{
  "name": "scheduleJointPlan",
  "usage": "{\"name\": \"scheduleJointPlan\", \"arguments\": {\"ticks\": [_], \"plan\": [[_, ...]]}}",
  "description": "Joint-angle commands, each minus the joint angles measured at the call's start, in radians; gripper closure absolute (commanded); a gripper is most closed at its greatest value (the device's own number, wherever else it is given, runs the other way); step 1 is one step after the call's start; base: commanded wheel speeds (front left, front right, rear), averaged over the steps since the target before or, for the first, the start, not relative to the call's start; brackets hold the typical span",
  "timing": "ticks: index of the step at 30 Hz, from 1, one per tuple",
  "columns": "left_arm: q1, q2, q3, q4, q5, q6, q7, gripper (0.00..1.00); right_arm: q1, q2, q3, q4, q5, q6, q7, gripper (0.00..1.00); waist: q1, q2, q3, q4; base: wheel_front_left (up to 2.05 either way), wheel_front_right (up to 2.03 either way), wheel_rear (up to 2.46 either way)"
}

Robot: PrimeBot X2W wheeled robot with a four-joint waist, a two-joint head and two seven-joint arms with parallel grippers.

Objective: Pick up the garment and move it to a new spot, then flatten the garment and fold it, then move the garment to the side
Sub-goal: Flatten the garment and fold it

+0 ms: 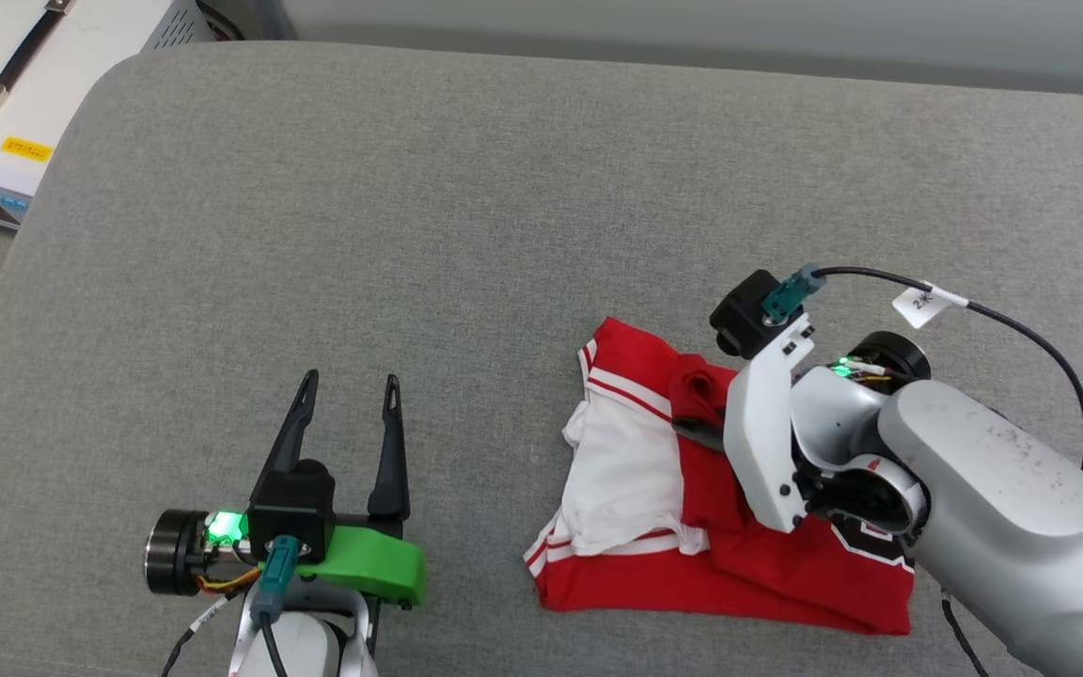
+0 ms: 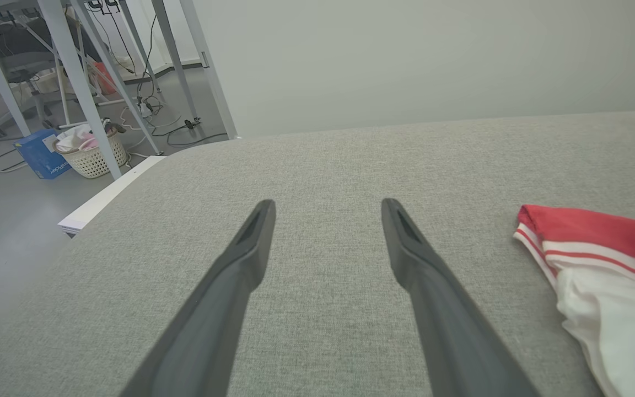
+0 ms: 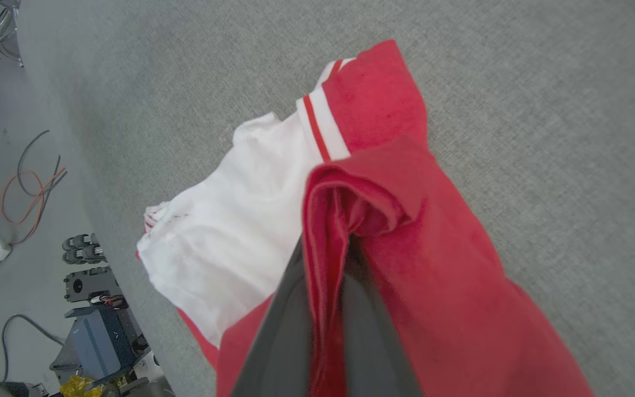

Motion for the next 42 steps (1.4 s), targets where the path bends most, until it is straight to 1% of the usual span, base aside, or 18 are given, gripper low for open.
{"name": "scheduleJointPlan", "arguments": {"ticks": [1,6,7,8,9,11,12,18,19,22,25,27,30,32,35,36,40,42], "plan": [[-0.02,-0.006,-0.002,0.002,0.01,-0.008,-0.006,0.0,-0.02,0.007,0.028,0.029,-0.012,-0.001,-0.014,1.0,-0.0001,0.0,0.011,0.007,0.0,0.0,0.0],[-0.026,-0.01,-0.002,0.008,0.012,-0.006,-0.006,0.0,-0.021,0.024,0.103,0.135,-0.001,-0.001,-0.065,1.0,-0.0001,0.0,0.015,0.012,0.0,0.0,0.0],[-0.024,-0.011,-0.001,0.009,0.012,-0.005,-0.006,0.0,-0.02,0.024,0.116,0.148,0.004,-0.001,-0.08,0.87,-0.0001,0.0,0.013,0.011,0.0,0.0,0.0],[-0.022,-0.01,0.001,0.01,0.012,-0.004,-0.006,0.0,-0.022,0.022,0.126,0.153,0.005,-0.001,-0.098,0.72,-0.0001,0.0,0.009,0.009,0.0,0.0,0.0],[-0.018,-0.01,0.004,0.011,0.012,-0.003,-0.006,0.0,-0.027,0.018,0.13,0.156,0.002,-0.001,-0.132,0.01,-0.0001,0.0,0.004,0.005,0.0,0.0,0.0],[-0.01,-0.007,0.01,0.014,0.011,-0.002,-0.006,0.0,-0.031,0.014,0.134,0.151,0.005,-0.001,-0.193,0.0,-0.0001,0.0,-0.009,-0.004,0.0,0.0,0.0],[-0.002,-0.003,0.016,0.017,0.011,-0.003,-0.006,0.0,-0.036,-0.01,0.135,0.121,0.009,-0.001,-0.278,0.0,-0.0001,0.0,-0.032,-0.019,0.0,0.0,0.0],[0.021,0.006,0.023,0.015,0.012,-0.009,-0.006,0.0,-0.006,-0.078,0.057,0.054,0.0,-0.001,-0.459,0.0,-0.0001,0.0,-0.085,-0.053,0.0,0.0,0.0],[0.031,0.014,0.028,0.013,0.013,-0.011,-0.006,0.0,0.024,-0.107,-0.025,0.047,-0.054,-0.001,-0.567,0.0,-0.0001,0.0,-0.107,-0.073,0.0,0.0,0.0],[0.042,0.02,0.035,0.007,0.012,-0.011,-0.006,0.0,0.065,-0.109,-0.132,0.06,-0.128,-0.001,-0.681,0.0,-0.0001,0.0,-0.124,-0.093,0.0,0.0,0.0],[0.059,0.019,0.043,-0.002,0.002,-0.014,-0.006,0.0,0.119,-0.088,-0.258,0.078,-0.213,-0.001,-0.78,0.0,-0.0001,0.0,-0.138,-0.115,0.0,0.0,0.0],[0.07,0.021,0.044,-0.008,0.004,-0.015,-0.006,0.0,0.155,-0.068,-0.338,0.082,-0.271,-0.001,-0.82,0.0,-0.0001,0.0,-0.146,-0.128,0.0,0.0,0.0],[0.086,0.018,0.045,-0.016,0.004,-0.014,-0.006,0.0,0.214,-0.044,-0.46,0.067,-0.399,-0.001,-0.855,0.0,-0.0001,0.0,-0.156,-0.143,0.0,0.0,0.0],[0.092,0.017,0.046,-0.02,0.003,-0.015,-0.006,0.0,0.261,-0.01,-0.547,0.052,-0.449,-0.001,-0.864,0.0,-0.0001,0.0,-0.161,-0.148,0.0,0.0,0.0],[0.099,0.016,0.048,-0.026,0.002,-0.018,-0.006,0.0,0.342,0.049,-0.677,0.003,-0.557,-0.001,-0.871,0.0,-0.0001,0.0,-0.168,-0.154,0.0,0.0,0.0],[0.101,0.016,0.049,-0.028,0.001,-0.019,-0.006,0.0,0.373,0.079,-0.719,-0.02,-0.583,-0.001,-0.872,0.0,-0.0001,0.0,-0.171,-0.156,0.0,0.0,0.0],[0.113,0.013,0.051,-0.038,-0.002,-0.022,-0.006,0.0,0.475,0.171,-0.831,-0.136,-0.668,-0.001,-0.873,0.0,-0.0001,0.0,-0.179,-0.159,0.0,0.0,0.0],[0.118,0.012,0.051,-0.044,-0.001,-0.024,-0.006,0.0,0.523,0.204,-0.861,-0.189,-0.7,-0.001,-0.873,0.0,-0.0001,0.0,-0.182,-0.157,0.0,0.0,0.0]]}}
